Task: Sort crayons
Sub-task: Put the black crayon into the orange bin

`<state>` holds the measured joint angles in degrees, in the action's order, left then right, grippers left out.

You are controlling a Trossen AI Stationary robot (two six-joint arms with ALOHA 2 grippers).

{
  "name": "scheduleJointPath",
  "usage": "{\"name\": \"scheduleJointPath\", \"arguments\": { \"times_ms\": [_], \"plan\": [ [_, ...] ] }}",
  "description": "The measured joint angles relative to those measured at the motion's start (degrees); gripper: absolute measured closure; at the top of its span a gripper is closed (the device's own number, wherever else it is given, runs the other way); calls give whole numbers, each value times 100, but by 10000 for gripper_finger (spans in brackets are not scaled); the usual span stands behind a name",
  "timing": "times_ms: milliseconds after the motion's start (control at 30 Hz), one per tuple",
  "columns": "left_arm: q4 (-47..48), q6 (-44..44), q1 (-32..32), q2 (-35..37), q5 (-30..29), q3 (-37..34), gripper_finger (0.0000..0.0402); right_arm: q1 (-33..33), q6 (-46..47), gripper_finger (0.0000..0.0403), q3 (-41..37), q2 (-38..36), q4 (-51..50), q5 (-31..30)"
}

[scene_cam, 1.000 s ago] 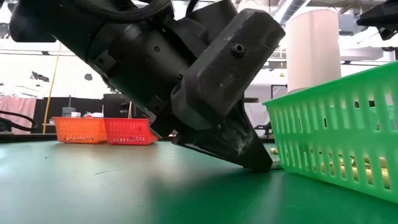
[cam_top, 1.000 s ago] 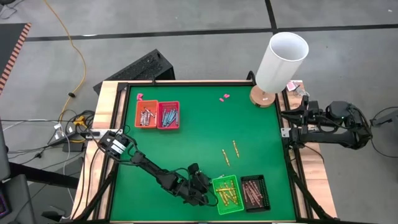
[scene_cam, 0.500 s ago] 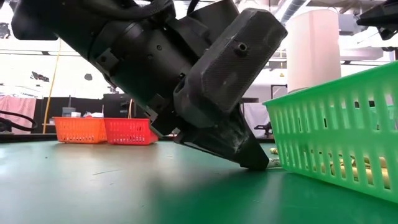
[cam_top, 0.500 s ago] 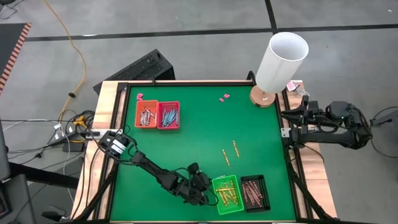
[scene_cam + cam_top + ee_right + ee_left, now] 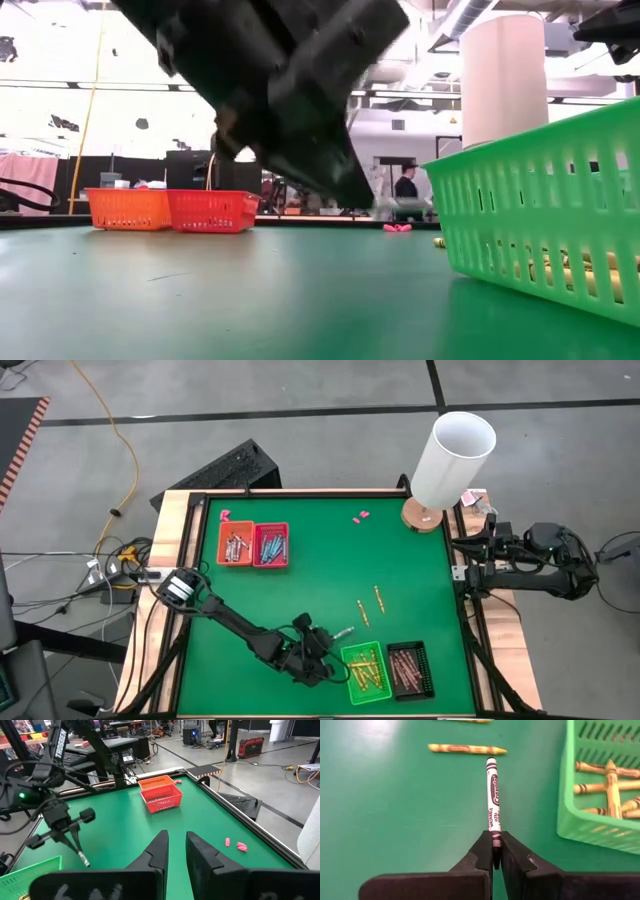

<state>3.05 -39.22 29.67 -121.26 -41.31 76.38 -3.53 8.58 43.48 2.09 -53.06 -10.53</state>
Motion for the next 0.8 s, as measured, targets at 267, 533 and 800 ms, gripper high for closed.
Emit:
{"name": "scheduleJointPath", "arguments": {
  "times_ms": [267,533,800],
  "plan": [
    [1341,-520,-74,851,-327,2,398,0,0,335,0,0,0,-1],
    [3278,-997,-335,1958,-795,2,398,0,0,335,0,0,-1,-1],
    [4658,-953,-700,2798,-942,2,397,0,-2,335,1,0,-2,0]
  ]
}}
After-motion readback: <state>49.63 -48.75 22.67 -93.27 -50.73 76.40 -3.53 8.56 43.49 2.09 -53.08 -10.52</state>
